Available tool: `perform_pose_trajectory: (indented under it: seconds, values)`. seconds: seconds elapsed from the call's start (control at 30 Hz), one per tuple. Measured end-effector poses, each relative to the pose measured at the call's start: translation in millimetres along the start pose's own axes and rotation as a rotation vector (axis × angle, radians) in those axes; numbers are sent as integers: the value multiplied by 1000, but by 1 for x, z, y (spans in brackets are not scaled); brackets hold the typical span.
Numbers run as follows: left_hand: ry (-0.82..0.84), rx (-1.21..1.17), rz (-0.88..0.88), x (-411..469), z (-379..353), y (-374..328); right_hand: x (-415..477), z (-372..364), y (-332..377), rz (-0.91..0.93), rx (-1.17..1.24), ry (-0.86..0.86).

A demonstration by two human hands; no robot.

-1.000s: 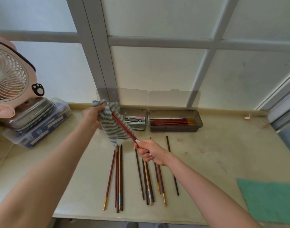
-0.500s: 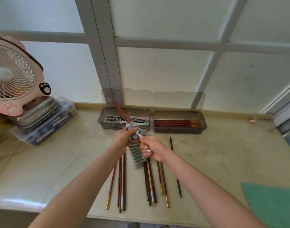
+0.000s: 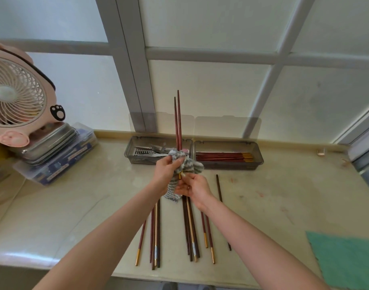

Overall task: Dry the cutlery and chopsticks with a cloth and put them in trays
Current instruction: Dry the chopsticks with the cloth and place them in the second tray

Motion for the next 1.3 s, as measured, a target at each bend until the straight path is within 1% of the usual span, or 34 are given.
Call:
perform_pose_trajectory:
  seconds: [0.07,0.1,0.17,0.23,0.27,0.3,0.37,0.43,0.5,0.67,0.73,0.8,0.83,0.87,0.93,0.97,1.03,1.07,1.13,1.2,1.23,1.3]
  values:
    - [-5,14,-10,-1,-2,0,2,0,1,-35,68,-26]
    - [-26,20,-11,0,0,0,2,1,3,-54,64,-26]
    - [-101,66,-10,4,7,0,4,10,12,-51,-86,-52]
    - [-128,185,-15,6,10,-3,11,25,30,70,-278,-128]
    - [-106,268,-28,6,7,-5,15,29,42,159,-309,-146]
    - [-65,362,-46,5,1,-7,19,28,53,230,-301,-123]
    - [43,523,-75,0,-16,-8,25,19,65,273,-261,-30]
    - [162,571,-55,-3,-28,-5,28,15,68,243,-187,-15]
    - [230,568,-30,-3,-33,-5,32,25,71,211,-122,-58]
    - [238,647,-57,5,-37,-13,46,43,87,182,126,-125]
    - [240,652,-37,9,-36,-14,50,46,96,201,150,-147]
    - [199,620,-23,11,-28,-15,57,66,110,247,110,-237]
    - [178,542,-10,12,-21,-15,63,81,118,296,-28,-288]
    - [162,420,12,10,-15,-15,67,96,126,350,-254,-310]
    - [146,160,57,8,-3,-18,76,119,133,396,-811,-277]
    - [142,71,69,8,2,-20,81,128,131,392,-1087,-250]
    - [141,4,66,7,9,-22,88,144,125,406,-1555,-205]
    - [136,6,62,6,11,-23,93,149,122,414,-1714,-181]
    - [140,22,64,5,14,-20,101,156,117,407,-1909,-147]
    - [141,19,80,3,15,-17,113,161,110,394,-1981,-130]
    - [136,2,90,3,16,-15,120,163,103,365,-1961,-103]
    - [121,-46,109,3,19,-12,132,168,82,196,-1818,39]
Point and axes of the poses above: each hand's wrist, its own x-axis towards the middle knuckle, its own z-axis out of the back of the hand, y = z × x, the point moved 6 cm from there along x, towards the middle knuckle, and after that the axes turned 7 degrees about z, right-handed, at the moved point
